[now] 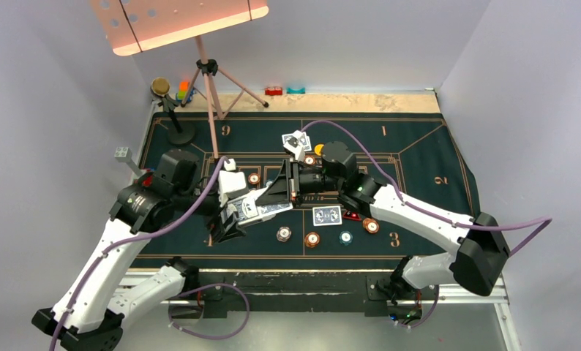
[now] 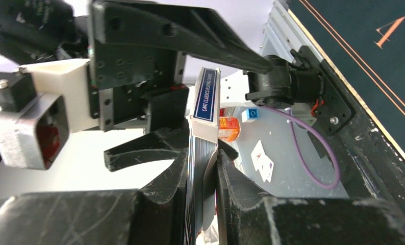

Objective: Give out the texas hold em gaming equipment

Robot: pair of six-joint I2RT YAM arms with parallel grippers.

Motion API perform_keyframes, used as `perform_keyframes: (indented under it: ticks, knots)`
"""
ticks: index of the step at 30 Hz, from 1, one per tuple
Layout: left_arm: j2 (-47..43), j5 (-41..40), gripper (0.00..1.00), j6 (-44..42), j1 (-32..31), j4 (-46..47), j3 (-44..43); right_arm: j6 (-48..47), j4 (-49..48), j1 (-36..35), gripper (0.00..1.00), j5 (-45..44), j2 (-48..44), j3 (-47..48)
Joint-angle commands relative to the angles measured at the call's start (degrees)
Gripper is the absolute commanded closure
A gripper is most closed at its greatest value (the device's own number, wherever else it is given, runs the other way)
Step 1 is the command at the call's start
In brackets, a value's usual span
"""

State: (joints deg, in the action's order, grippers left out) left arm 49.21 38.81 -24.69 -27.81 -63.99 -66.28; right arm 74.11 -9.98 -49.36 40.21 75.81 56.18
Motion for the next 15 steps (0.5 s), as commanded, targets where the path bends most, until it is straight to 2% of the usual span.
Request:
perform_keyframes:
  ticks: [1, 6, 10, 15]
  knots:
    - [0.21, 2.2, 0.0, -0.66, 0.07, 0.93, 0.8, 2.86, -9.08, -0.46, 1.0, 1.8, -0.49, -0.59]
    - [-0.03, 2.71, 0.0, -2.18, 0.05, 0.25, 0.14, 2.65, -9.04, -0.54, 1.0, 1.63, -0.14, -0.66]
    - [0.46, 3.81, 0.03, -3.97, -0.06, -1.55, -1.97, -1.44, -2.18, -0.57, 1.0, 1.21, 0.44, 1.75]
    - [0.09, 3.39, 0.0, -4.6, -0.35, -1.65, -2.68, -3.26, 1.11, -0.65, 1.0, 0.85, 0.86, 3.33]
